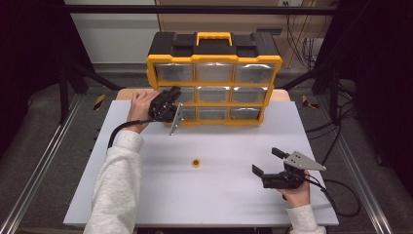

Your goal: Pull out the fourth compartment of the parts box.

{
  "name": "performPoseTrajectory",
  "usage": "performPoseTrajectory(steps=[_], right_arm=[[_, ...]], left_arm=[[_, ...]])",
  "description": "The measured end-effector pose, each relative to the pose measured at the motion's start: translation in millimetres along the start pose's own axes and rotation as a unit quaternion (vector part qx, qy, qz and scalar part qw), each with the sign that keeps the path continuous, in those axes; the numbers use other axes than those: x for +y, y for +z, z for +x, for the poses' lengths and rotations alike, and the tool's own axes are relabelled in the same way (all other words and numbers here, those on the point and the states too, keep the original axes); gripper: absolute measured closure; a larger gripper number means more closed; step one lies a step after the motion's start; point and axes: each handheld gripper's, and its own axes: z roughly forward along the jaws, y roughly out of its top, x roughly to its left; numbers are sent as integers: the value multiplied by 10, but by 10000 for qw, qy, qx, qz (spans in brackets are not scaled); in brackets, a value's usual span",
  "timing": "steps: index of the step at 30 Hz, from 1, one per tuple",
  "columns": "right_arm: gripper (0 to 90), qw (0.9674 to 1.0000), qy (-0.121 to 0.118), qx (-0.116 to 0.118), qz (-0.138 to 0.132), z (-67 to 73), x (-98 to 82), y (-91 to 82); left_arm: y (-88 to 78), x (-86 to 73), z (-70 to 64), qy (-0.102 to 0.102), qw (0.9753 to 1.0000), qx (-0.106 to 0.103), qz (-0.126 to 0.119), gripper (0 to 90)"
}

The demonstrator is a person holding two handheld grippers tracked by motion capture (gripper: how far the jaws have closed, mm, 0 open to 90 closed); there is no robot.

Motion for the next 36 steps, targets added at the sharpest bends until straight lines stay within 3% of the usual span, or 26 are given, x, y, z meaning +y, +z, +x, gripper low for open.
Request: performPoseTrajectory(steps=[13,22,36], right_arm=[[2,10000,-11,2,-17,-2,2,-5],[2,10000,-17,-5,-9,-1,2,-4],[2,10000,-12,3,-21,0,4,-9]], left_arm=[[-39,27,-15,39,10000,19,14,770],[-126,79,-26,227,9997,61,36,774],[-265,109,-77,157,9998,144,-23,774]])
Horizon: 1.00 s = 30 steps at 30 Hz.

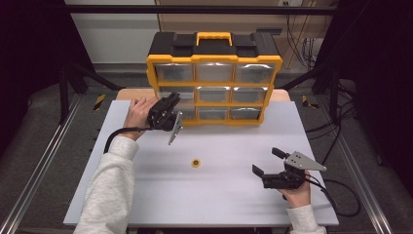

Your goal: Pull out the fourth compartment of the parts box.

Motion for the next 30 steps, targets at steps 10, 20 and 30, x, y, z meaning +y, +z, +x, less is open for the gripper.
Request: performPoseTrajectory(steps=[10,20,30], right_arm=[[2,10000,-16,-8,15,1,-1,-1],[2,10000,-11,-1,8,1,0,-1],[2,10000,-5,0,12,3,-1,0]], left_arm=[[-105,58,-4,99,10000,-5,-11,777],[-192,92,-39,111,9999,59,-11,778],[-284,120,-51,85,9999,64,-90,778]])
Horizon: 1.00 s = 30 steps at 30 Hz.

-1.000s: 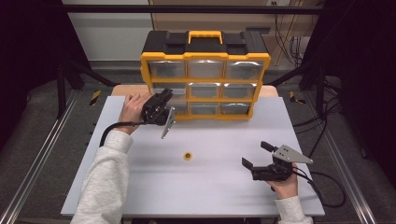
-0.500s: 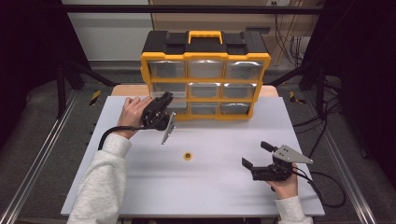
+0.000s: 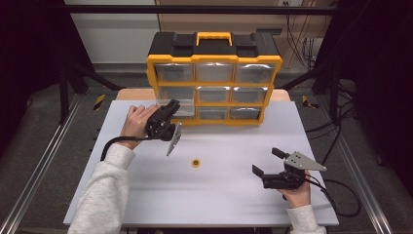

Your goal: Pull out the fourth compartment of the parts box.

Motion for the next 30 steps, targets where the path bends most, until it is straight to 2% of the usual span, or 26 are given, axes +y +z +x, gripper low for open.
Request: performPoseTrajectory(steps=[26,30], right_arm=[[2,10000,0,14,21,6,-6,6],[2,10000,-3,18,23,6,-7,8]], left_arm=[[-249,67,-47,56,9999,100,-85,778],[-277,71,-57,4,9998,120,-130,778]])
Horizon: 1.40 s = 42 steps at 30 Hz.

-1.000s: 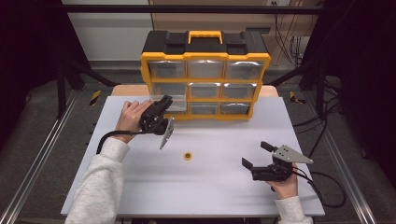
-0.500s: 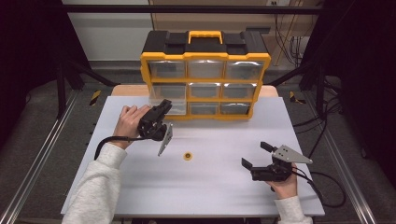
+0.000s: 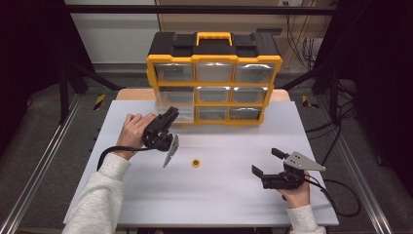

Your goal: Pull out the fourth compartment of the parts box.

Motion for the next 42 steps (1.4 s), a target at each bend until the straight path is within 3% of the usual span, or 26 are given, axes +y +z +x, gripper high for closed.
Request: performPoseTrajectory(steps=[7,13,19,23,28,31,34,35,36,39,42], right_arm=[[2,10000,3,0,12,3,-3,5],[2,10000,4,6,14,3,-3,6],[2,10000,21,24,9,5,-2,4],[2,10000,38,28,10,6,0,1],[2,10000,37,24,-5,3,5,-7],[2,10000,35,30,-22,0,8,-10],[2,10000,39,33,-25,0,9,-12],[2,10000,47,36,-20,0,9,-12],[2,10000,47,36,-19,0,9,-12],[2,10000,58,33,-23,1,10,-15],[2,10000,48,26,-40,-2,12,-16]], left_arm=[[-18,13,-4,5,10000,-27,-13,774],[-32,20,9,-180,9997,-182,-15,763],[-78,44,70,-695,9969,-359,-93,736],[-120,62,141,-1286,9902,-504,-189,697],[-170,76,230,-2038,9755,-805,-215,625],[-197,75,271,-2569,9611,-983,-240,578],[-218,63,317,-3116,9429,-1150,-241,516],[-226,56,334,-3301,9358,-1215,-239,498],[-237,50,349,-3442,9305,-1238,-211,483],[-269,22,383,-3877,9111,-1381,-241,432],[-303,-11,405,-4216,8943,-1478,-270,370]])
